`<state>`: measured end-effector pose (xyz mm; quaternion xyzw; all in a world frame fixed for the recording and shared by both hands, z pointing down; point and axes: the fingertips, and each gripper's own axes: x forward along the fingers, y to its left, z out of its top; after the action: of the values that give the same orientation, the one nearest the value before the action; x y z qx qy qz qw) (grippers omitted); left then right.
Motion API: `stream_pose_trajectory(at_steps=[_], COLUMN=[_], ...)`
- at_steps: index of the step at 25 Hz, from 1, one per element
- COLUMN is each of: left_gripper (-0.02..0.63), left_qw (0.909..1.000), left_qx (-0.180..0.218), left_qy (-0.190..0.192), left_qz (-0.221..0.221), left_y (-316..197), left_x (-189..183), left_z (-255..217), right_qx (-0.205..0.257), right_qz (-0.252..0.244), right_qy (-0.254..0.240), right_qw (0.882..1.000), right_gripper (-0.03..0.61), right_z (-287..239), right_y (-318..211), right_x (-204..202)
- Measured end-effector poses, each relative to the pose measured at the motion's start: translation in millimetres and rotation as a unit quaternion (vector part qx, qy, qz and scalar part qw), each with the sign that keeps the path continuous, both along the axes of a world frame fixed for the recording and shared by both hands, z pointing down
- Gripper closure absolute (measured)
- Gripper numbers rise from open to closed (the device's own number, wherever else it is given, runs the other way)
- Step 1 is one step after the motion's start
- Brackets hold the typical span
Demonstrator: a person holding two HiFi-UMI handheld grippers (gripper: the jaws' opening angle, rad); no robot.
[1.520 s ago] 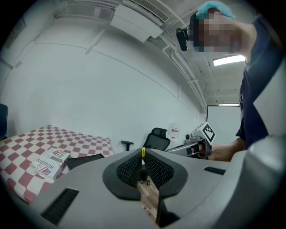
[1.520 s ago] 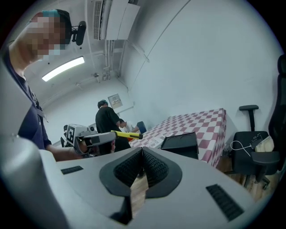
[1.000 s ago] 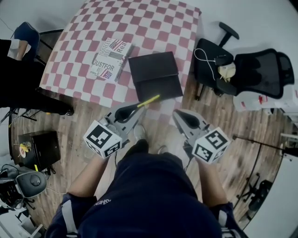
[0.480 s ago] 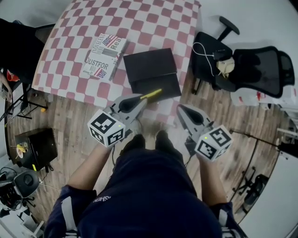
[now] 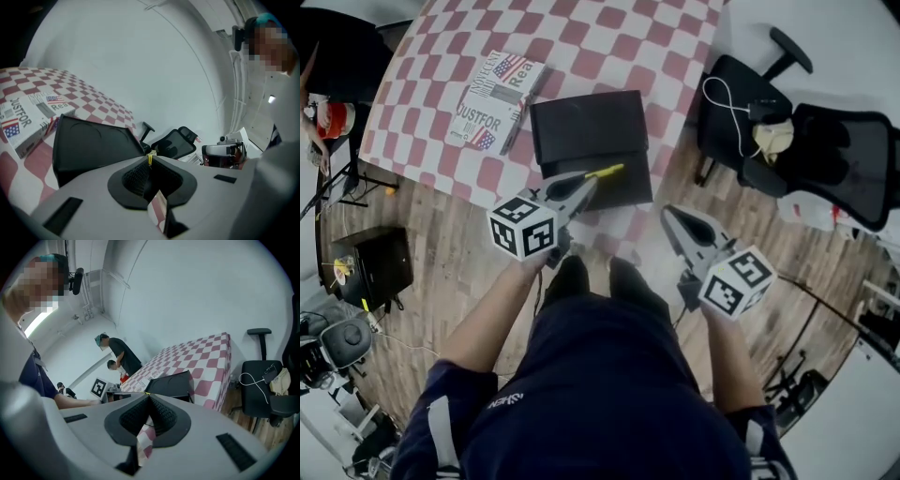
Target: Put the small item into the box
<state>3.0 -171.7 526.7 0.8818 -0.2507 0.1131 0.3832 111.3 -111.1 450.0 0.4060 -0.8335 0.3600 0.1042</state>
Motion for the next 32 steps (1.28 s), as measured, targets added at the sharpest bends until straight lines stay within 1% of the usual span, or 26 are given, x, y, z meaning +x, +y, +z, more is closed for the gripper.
stream_pose_trajectory(at_steps=[4, 8, 11, 14, 19, 24, 27, 30, 32], left_gripper=[0.568, 0.568, 0.568, 0.568, 0.563, 0.541, 0.486, 0.46, 0.414], left_qw=[0.9976, 0.9901, 0.9846, 0.9801, 0.9755, 0.9726, 0.9716, 0.9714, 0.9704], left_qx=[-0.064, -0.126, -0.155, -0.175, -0.193, -0.212, -0.22, -0.224, -0.228], left_qy=[-0.004, -0.004, 0.004, 0.005, 0.005, -0.027, -0.039, -0.044, -0.051], left_qz=[-0.028, -0.062, -0.081, -0.093, -0.105, -0.092, -0.078, -0.067, -0.061], left_y=[-10, -17, -23, -28, -38, -35, -32, -30, -27], left_x=[14, 20, 25, 28, 33, 38, 39, 39, 37], left_z=[35, 67, 80, 92, 104, 117, 122, 123, 123], right_qx=[-0.02, -0.035, -0.043, -0.048, -0.055, -0.059, -0.056, -0.053, -0.05], right_qz=[-0.011, -0.016, -0.016, -0.017, -0.019, -0.023, -0.026, -0.029, -0.031], right_qy=[-0.007, -0.01, -0.014, -0.012, -0.01, -0.006, -0.004, -0.002, 0.001], right_qw=[1.0, 0.999, 0.999, 0.999, 0.998, 0.998, 0.998, 0.998, 0.998], right_gripper=[0.562, 0.561, 0.561, 0.561, 0.561, 0.561, 0.561, 0.561, 0.561], right_z=[18, 34, 42, 46, 51, 52, 50, 46, 43], right_y=[-9, -16, -20, -23, -27, -29, -31, -33, -34], right_x=[23, 42, 51, 58, 66, 67, 64, 62, 60])
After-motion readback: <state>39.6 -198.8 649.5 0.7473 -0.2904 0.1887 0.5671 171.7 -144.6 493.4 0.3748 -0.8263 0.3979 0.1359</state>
